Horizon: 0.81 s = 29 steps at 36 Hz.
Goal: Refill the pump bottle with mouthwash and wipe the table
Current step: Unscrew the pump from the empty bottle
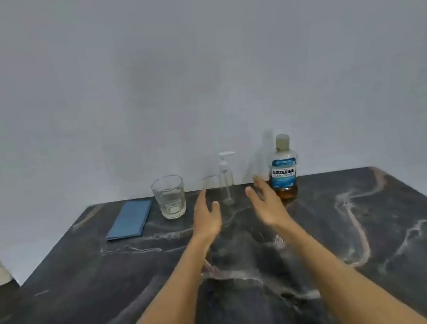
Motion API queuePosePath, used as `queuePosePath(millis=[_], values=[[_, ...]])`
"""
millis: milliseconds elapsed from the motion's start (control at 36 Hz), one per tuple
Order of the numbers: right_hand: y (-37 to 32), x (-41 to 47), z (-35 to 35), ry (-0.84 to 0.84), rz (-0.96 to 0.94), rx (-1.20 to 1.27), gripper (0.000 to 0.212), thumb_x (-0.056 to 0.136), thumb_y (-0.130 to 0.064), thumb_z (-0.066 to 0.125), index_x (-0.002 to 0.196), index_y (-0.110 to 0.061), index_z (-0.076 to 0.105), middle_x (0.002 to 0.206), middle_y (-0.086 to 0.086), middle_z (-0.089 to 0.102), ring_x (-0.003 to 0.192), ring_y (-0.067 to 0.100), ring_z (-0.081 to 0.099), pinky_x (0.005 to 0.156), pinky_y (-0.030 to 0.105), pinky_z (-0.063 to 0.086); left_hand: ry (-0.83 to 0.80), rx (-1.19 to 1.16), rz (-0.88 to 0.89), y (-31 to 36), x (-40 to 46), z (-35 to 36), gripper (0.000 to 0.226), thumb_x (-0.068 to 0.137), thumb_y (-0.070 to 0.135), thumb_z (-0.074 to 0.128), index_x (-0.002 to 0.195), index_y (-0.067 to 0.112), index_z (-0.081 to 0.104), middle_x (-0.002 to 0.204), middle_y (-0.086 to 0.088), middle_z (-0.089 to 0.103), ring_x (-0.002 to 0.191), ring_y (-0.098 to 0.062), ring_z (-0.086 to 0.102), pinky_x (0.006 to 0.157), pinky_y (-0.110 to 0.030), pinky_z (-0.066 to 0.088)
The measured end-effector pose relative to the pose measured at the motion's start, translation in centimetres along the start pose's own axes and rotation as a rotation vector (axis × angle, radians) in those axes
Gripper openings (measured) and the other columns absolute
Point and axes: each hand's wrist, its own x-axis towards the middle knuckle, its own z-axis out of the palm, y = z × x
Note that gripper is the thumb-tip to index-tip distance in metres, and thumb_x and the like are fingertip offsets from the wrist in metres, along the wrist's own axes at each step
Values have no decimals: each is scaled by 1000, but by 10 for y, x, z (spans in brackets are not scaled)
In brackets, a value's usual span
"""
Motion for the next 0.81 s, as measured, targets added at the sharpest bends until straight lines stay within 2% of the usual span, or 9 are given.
queuePosePath(millis=[194, 389, 500, 667, 806], values=[[16, 46, 21, -21, 105, 39, 58, 99, -25, 45, 149, -16, 18, 155, 6, 24, 139, 25, 30, 111, 36, 29, -88, 5, -68, -20, 45, 17, 58, 99, 7, 31, 150, 18, 6, 157, -2, 12, 142, -20, 18, 116, -34, 15], [41, 63, 39, -49, 80, 28, 57, 99, -24, 44, 149, -17, 17, 155, 5, 22, 140, 23, 26, 112, 36, 26, -137, -44, -72, -38, 69, 39, 58, 100, 8, 29, 150, 20, 0, 157, -1, 10, 142, -18, 18, 112, -28, 15], [45, 65, 45, -66, 49, 53, 54, 99, -18, 45, 148, -17, 23, 152, 8, 30, 137, 21, 33, 111, 34, 31, -130, -51, -49, -40, 72, 47, 57, 100, 8, 29, 150, 21, 5, 156, -3, 16, 141, -18, 21, 112, -29, 18], [39, 60, 44, -22, 23, 103, 52, 95, -9, 51, 144, -19, 36, 144, 6, 44, 130, 16, 43, 96, 19, 37, -117, -71, -39, -33, 63, 43, 57, 100, 9, 32, 150, 21, 7, 155, -3, 21, 139, -18, 26, 110, -28, 21], [10, 41, 31, 5, -40, 106, 52, 91, -9, 57, 140, -18, 42, 139, 6, 50, 124, 15, 49, 87, 15, 40, -138, -24, 17, -5, 46, 27, 59, 98, 5, 34, 150, 19, 11, 154, -3, 24, 138, -19, 29, 114, -33, 22]])
